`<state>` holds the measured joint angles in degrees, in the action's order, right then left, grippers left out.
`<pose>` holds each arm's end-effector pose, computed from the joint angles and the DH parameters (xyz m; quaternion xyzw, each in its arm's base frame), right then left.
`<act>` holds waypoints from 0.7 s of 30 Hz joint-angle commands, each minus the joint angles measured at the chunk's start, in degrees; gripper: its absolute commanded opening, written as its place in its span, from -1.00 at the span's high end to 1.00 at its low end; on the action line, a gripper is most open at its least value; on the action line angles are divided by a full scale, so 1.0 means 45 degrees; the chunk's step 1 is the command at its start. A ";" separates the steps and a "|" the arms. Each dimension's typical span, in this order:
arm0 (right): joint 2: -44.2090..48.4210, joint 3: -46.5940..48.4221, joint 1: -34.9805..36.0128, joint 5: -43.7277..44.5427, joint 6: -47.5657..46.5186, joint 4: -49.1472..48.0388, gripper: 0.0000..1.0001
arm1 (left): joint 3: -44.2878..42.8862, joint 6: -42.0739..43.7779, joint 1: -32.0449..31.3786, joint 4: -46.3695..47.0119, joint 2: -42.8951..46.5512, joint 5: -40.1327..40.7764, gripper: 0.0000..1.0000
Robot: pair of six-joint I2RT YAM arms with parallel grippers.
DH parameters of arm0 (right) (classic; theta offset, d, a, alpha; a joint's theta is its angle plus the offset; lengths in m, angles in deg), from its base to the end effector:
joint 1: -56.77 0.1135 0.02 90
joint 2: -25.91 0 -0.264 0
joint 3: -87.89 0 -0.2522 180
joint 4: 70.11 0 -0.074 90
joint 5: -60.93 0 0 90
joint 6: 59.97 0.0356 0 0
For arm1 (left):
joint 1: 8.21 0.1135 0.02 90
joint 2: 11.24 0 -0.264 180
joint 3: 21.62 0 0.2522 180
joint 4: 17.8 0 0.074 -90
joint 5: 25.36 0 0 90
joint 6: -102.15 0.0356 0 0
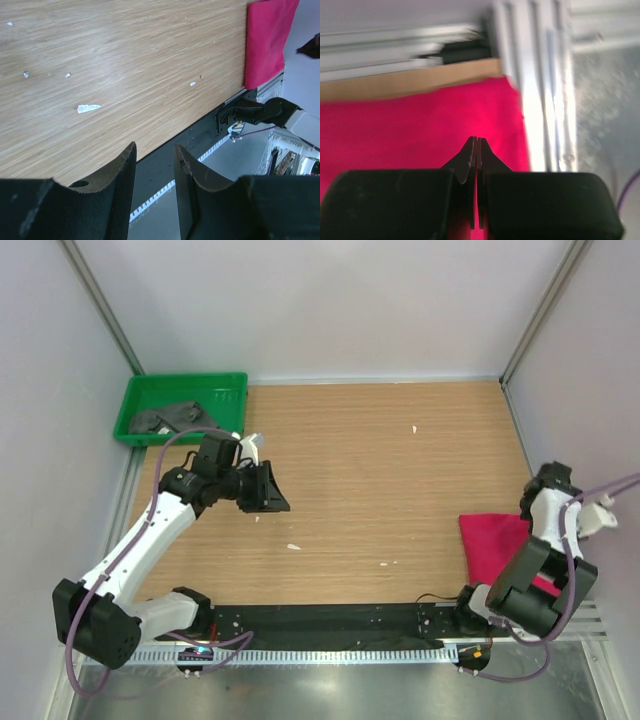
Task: Fold and stack the t-shirts
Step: Neatly place the folded tshirt to the corner, then reset both grippers
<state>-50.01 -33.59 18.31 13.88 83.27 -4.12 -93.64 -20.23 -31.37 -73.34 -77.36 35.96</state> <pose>0.1477 -0.1483 0.1948 0.6813 0.6320 -0.3556 0.1002 0.2067 -0.1070 0.3006 0.0121 0.9133 -0.3614 0.1874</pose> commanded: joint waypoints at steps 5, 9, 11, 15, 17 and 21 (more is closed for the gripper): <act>0.2496 0.3548 0.4070 -0.2353 -0.1400 -0.0493 0.91 | 0.0738 -0.0518 0.0068 0.1099 0.0631 -0.0148 0.14; 0.2905 0.3884 0.6880 -0.7149 -0.1382 -0.1777 0.84 | 0.2218 -0.1142 0.0068 0.1996 0.1490 -0.0731 0.11; 0.3490 0.2950 0.9007 -0.8699 -0.1011 -0.3475 0.81 | 0.3001 -0.2059 0.0068 0.3303 0.2248 -0.1240 0.08; 0.4389 0.0958 1.2796 -1.0268 -0.0014 -0.5314 0.72 | 0.6100 -0.4674 0.0068 0.6407 0.4256 -0.2315 -0.05; 0.5166 -0.0234 1.4550 -0.9978 0.0532 -0.5938 0.67 | 0.7063 -0.5998 0.0068 0.7675 0.5063 -0.2472 -0.11; 0.7567 -0.3292 1.5440 -1.0404 0.2054 -0.7091 0.53 | 0.9641 -0.8150 0.0068 0.9223 0.7288 -0.2434 -0.19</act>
<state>-24.53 -41.35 86.59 -29.96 85.67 -28.69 -55.30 -45.14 -31.32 -44.12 -49.54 27.52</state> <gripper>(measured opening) 0.222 0.585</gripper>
